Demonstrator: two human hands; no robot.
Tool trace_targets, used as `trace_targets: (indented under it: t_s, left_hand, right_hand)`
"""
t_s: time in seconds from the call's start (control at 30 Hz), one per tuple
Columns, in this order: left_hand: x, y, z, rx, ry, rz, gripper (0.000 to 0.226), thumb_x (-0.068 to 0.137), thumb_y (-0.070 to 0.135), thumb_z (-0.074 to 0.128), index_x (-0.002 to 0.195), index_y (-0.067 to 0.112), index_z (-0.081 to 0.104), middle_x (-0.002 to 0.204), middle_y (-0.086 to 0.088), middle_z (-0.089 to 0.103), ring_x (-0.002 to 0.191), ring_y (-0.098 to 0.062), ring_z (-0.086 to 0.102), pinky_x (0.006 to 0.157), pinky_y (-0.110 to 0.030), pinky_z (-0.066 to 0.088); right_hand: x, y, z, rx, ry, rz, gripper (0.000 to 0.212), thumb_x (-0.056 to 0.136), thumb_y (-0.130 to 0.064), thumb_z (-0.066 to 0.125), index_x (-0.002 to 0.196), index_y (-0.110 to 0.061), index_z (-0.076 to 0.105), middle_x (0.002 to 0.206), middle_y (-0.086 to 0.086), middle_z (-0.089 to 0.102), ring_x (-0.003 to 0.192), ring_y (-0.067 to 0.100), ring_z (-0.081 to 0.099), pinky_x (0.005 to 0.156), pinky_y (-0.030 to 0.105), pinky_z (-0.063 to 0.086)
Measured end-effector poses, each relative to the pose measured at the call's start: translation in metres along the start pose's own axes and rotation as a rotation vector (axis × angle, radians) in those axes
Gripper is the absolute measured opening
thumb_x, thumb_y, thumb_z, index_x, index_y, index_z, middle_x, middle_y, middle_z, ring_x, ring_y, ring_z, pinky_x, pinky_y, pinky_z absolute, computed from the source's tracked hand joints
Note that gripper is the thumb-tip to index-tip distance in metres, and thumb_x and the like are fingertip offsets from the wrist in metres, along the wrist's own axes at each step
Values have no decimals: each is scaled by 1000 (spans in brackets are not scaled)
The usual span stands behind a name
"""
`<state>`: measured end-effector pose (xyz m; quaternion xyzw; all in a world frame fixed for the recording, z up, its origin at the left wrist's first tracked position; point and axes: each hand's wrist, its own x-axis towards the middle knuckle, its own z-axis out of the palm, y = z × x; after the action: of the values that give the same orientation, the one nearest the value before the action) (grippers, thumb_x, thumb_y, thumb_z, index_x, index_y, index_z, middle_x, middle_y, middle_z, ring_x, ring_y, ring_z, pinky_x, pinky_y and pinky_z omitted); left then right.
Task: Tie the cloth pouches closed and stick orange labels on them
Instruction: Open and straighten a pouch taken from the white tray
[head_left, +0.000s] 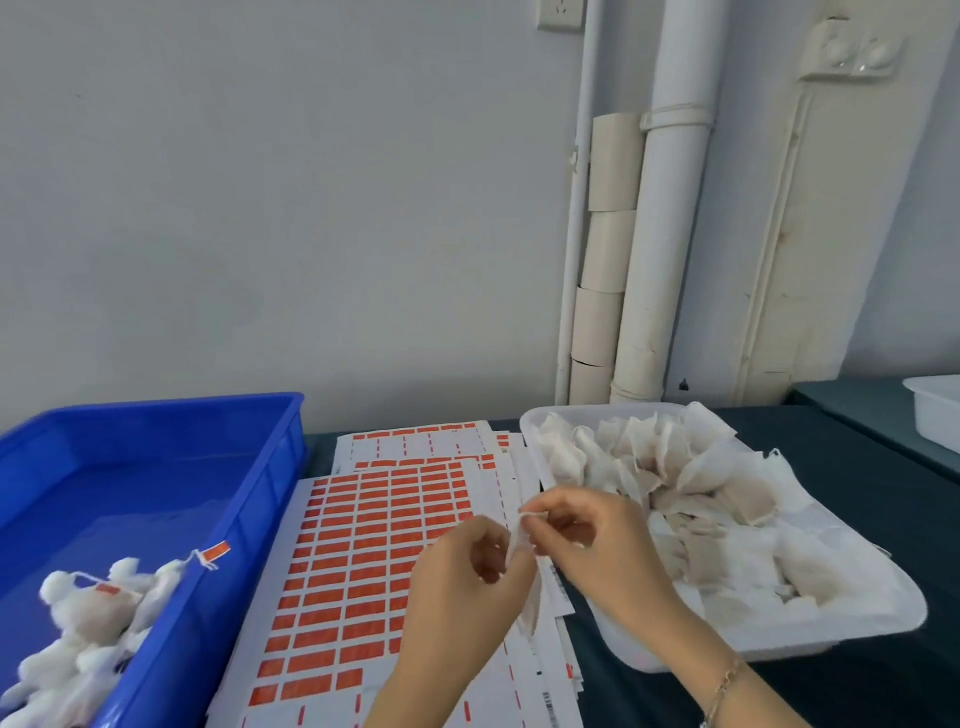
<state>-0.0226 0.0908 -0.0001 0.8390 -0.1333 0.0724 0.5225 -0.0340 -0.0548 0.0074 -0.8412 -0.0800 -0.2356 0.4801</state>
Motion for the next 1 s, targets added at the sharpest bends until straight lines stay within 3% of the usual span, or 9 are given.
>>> trace_targets:
  t_s: [0.1,0.3,0.4,0.6,0.7,0.8,0.87,0.93,1.0]
  left_hand:
    - [-10,-15,-13,-190,9,-179,16,85,26,67,74,14,67,65,1,68,64,-15,66,64,-26,56]
    - [-23,-42,-33,-522,170,-433,20,86,-1,61,67,0,68,59,-11,66,66,-26,62,53,-23,53]
    - [-31,-46,-38,-678,177,-458,21,88,-4,56,70,0,66,55,-4,67,62,-21,62,50,-20,53]
    - [-26,-46,-38,-730,274,-535,47,84,-2,64,40,12,68,51,-8,66,66,-28,62,52,-27,52]
    - [-26,-49,-41,-757,273,-488,42,86,3,63,46,12,72,60,-11,70,68,-29,66,55,-28,52]
    - [-25,-52,-41,-648,342,-425,32,88,13,63,57,15,73,67,-12,71,69,-28,64,57,-28,50]
    - [-26,-52,-43,-487,419,-368,7,83,24,68,77,20,66,81,-6,69,77,-20,61,61,-26,46]
    - [-27,-55,-45,-352,409,-299,28,72,38,72,93,28,56,96,10,62,87,-12,57,70,-25,44]
    - [-25,-56,-49,-270,242,-229,47,61,52,70,102,34,55,99,26,58,93,-5,57,75,-19,42]
  right_hand:
    - [-11,-7,23,58,-84,-26,14,84,-21,72,97,-24,73,88,-16,72,82,3,68,76,23,57]
    - [-34,-12,60,79,-216,-153,34,81,-48,67,113,-34,65,112,-28,64,105,-2,61,92,15,48]
    - [-41,-8,71,-41,-217,-198,44,75,-51,73,116,-43,61,115,-30,62,111,-7,55,97,11,42]
    - [-40,-1,86,-132,-11,-350,30,73,-22,81,102,-17,76,94,-5,75,86,5,69,82,13,53]
    - [-38,-4,85,-53,-58,-311,32,83,-35,66,108,-17,74,98,-7,74,92,4,69,85,15,53]
    - [-36,-10,83,30,-100,-170,38,82,-50,56,113,-32,67,104,-33,64,99,-11,61,87,7,47]
    - [-31,-13,81,2,-156,-89,30,81,-52,56,109,-44,62,101,-45,55,100,-19,55,86,4,43]
    - [-27,-16,77,-4,-220,-40,27,81,-46,56,108,-46,61,102,-42,58,102,-16,56,89,7,44]
    - [-25,-16,74,52,-264,-30,23,88,-34,60,107,-46,64,103,-38,63,105,-12,57,91,8,44]
